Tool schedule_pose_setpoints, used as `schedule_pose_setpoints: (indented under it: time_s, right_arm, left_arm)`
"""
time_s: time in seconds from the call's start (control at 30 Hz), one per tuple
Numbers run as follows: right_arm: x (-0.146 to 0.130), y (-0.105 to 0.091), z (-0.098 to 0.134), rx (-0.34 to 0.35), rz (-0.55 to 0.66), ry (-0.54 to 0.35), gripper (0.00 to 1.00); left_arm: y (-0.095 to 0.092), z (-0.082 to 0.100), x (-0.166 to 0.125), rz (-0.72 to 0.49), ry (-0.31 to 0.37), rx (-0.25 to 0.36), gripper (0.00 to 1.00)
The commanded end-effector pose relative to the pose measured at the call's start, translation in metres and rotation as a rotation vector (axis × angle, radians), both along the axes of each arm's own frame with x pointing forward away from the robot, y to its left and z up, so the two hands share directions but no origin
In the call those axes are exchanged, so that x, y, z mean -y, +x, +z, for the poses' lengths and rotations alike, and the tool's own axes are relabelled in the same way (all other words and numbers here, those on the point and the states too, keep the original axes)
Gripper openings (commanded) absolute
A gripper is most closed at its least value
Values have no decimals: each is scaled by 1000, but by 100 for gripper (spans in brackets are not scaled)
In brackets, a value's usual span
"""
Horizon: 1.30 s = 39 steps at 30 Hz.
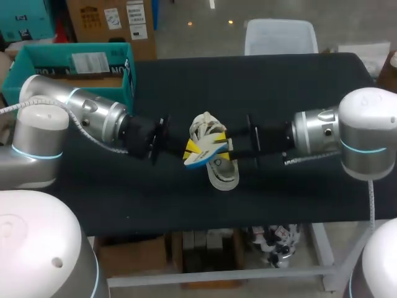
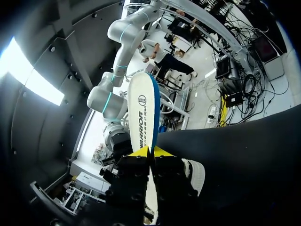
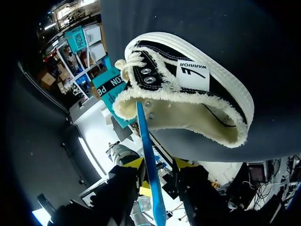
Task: Open the shoe tongue, take the insole out of the shoe, put the insole back into the shoe, and pack the shoe into the shoebox
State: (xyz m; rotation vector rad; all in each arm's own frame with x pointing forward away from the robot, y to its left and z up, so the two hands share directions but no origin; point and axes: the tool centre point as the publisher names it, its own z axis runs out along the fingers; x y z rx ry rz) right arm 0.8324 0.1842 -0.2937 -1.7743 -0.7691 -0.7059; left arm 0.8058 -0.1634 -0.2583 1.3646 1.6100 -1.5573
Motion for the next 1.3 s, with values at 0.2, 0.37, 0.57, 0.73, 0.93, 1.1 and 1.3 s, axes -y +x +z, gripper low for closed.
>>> schedule_pose_setpoints:
  time_s: [0.2, 0.37, 0.57, 0.73, 0.93, 1.1, 1.3]
  right_arm:
    - [8, -1, -5, 6, -8, -10, 44]
    - [10, 0, 0, 22, -7, -2, 43]
    - [17, 2, 0, 28, -13, -9, 40]
    - [24, 5, -11, 9, -28, -6, 38]
    - [27, 6, -15, 3, -37, 0, 34]
    - [26, 6, -15, 6, -30, 8, 28]
    - [25, 5, -19, 5, -21, 19, 19]
  left_arm:
    - [4, -6, 4, -24, 13, -27, 0]
    - [-1, 1, 4, -35, 15, -15, 0]
    - [-6, 7, 2, -48, 11, -6, 0]
    - [-10, 5, 2, -50, 35, -20, 0]
    - [-12, -1, 3, -72, 38, -68, 0]
    - [-13, -6, 6, -76, 60, -85, 0]
    - [-13, -11, 6, -81, 60, -101, 0]
